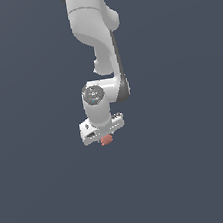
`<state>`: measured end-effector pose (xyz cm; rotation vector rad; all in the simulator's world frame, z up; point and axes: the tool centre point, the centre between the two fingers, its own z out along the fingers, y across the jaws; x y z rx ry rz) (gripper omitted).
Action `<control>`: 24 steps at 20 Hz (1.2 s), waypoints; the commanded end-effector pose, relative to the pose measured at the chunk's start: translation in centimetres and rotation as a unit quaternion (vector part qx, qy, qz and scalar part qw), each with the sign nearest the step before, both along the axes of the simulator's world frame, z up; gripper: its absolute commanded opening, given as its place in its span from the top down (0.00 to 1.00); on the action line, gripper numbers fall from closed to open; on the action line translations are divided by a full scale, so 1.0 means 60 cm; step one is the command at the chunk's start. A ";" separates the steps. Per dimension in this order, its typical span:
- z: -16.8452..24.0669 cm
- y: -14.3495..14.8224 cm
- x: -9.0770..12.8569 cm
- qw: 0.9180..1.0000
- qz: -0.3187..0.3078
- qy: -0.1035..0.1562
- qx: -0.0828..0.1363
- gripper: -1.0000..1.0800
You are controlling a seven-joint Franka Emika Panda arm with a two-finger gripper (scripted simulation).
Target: Pick up the object and move it to a goal position.
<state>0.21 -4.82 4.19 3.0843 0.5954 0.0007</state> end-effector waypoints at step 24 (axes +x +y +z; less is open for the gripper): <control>0.227 0.145 -0.002 1.000 0.000 0.000 -0.001 1.00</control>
